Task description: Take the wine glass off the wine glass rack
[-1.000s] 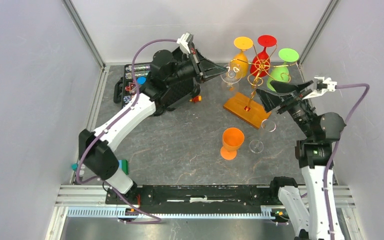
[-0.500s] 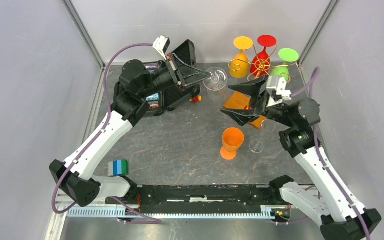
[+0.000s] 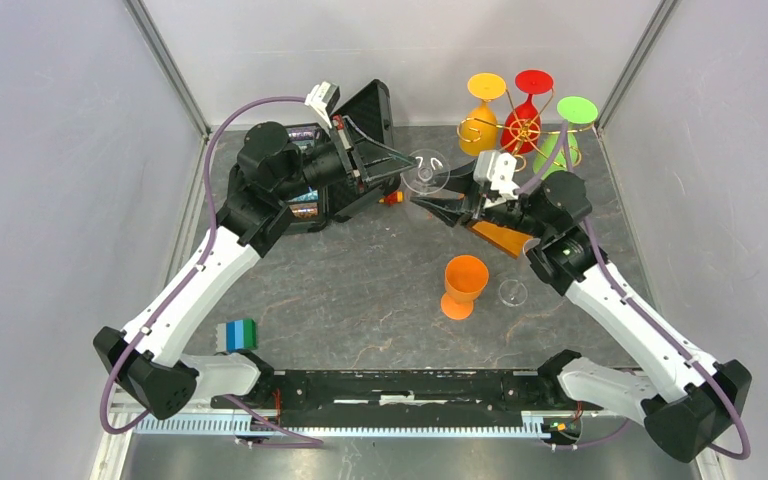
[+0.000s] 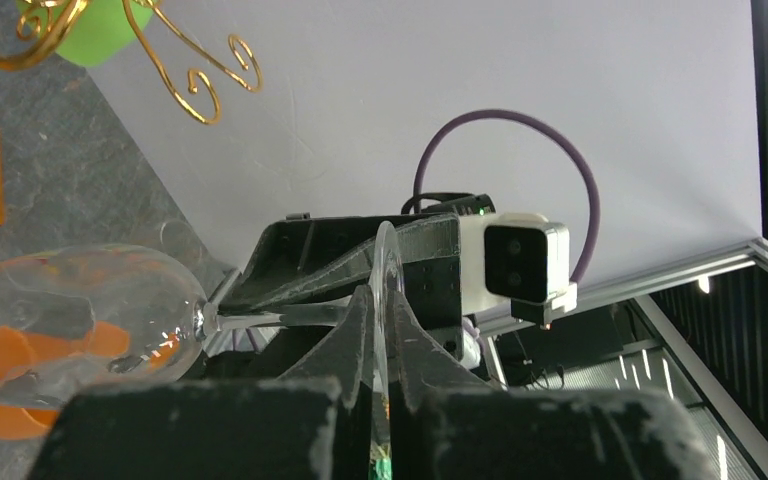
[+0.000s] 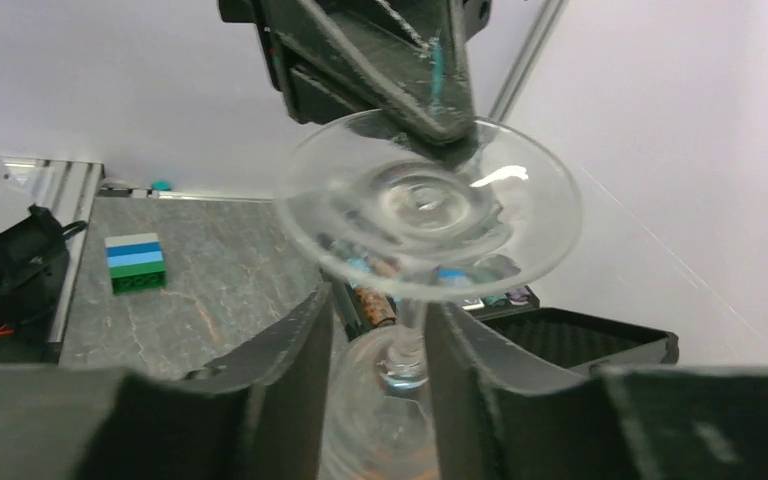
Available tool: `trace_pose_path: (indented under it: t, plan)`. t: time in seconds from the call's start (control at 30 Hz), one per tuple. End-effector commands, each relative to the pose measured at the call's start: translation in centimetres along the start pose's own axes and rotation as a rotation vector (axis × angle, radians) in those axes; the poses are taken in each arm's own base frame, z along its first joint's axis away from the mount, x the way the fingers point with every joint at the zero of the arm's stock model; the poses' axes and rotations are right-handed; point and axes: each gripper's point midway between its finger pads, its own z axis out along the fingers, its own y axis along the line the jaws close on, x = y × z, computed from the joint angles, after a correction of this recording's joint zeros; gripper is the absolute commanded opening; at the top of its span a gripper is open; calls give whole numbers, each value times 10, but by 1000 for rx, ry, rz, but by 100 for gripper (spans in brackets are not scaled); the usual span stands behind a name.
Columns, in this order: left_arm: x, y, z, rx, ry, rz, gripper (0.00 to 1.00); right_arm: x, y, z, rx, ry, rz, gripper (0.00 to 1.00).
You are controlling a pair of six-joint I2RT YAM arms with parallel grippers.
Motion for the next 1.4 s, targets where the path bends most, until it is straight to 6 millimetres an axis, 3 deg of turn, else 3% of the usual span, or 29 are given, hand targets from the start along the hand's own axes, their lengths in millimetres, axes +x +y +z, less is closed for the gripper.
trace_pose_path:
  t: [0.0,0.2,0.27,0.4,0.5,0.67,0.83,1.03,1.37]
  plan:
    - [0,-21,-8,57,-1,63,2,-32,-7,10,12,-74,-77,35]
    - [-1,-22,-10,54,-10,78,2,-35,-11,9,54,-116,-47,1]
    - [-1,-23,-11,59,-12,84,3,-39,-15,6,91,-137,-38,0]
    - [-3,-22,-13,54,-32,106,57,-54,-19,-3,160,-221,5,0]
    - [-9,-6,-17,13,-70,124,67,-63,-28,-13,251,-289,54,0]
    - [-23,21,-33,-50,-154,127,73,-78,-64,-55,564,-463,260,0]
    - [-16,30,-38,-26,-155,105,76,-96,-73,-81,651,-662,474,0]
    - [-7,18,-36,77,-114,46,73,-117,-65,-87,550,-852,602,0]
    - [2,-16,-31,210,-66,32,63,-108,-65,-67,420,-923,824,0]
